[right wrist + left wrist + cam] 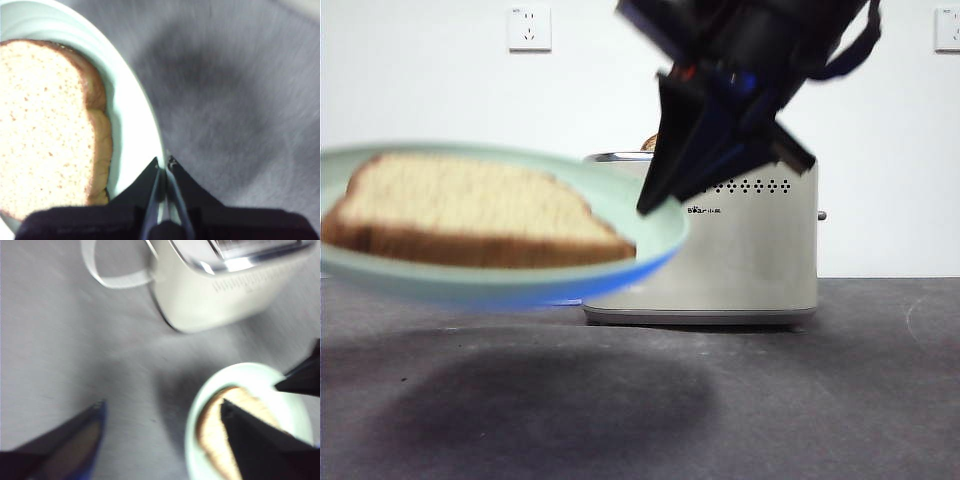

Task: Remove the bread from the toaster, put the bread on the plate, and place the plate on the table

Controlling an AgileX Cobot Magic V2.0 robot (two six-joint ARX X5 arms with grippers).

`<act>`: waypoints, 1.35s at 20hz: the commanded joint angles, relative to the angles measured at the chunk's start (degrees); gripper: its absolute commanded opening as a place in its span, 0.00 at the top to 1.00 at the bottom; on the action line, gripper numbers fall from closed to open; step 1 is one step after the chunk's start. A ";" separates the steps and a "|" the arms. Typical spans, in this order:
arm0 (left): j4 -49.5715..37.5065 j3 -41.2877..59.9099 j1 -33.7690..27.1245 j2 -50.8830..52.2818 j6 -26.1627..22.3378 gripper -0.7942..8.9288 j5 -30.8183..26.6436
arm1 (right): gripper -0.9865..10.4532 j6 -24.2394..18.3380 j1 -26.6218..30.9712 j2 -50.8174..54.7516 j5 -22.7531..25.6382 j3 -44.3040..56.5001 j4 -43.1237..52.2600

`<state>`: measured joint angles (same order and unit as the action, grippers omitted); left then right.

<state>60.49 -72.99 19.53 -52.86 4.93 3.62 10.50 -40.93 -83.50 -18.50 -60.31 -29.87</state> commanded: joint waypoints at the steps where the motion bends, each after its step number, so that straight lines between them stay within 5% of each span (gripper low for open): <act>1: 1.62 -0.04 -0.13 3.96 -0.55 0.82 -0.55 | 0.93 0.22 0.90 2.05 0.76 0.02 0.83; 3: 4.72 -0.04 -0.13 7.67 -0.68 0.93 -0.55 | 0.93 0.26 1.77 3.76 2.45 0.02 0.63; 16: 14.60 -0.04 -0.04 18.93 -3.78 0.93 3.15 | 0.93 1.40 15.37 5.01 2.60 0.02 -6.78; 27: 14.56 -0.04 -0.04 18.93 -5.18 0.93 8.72 | 0.93 1.75 16.87 -5.99 2.34 0.02 -7.08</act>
<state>75.37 -73.08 19.53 -34.11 0.43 12.14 11.44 -23.97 -89.30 -15.44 -60.31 -37.43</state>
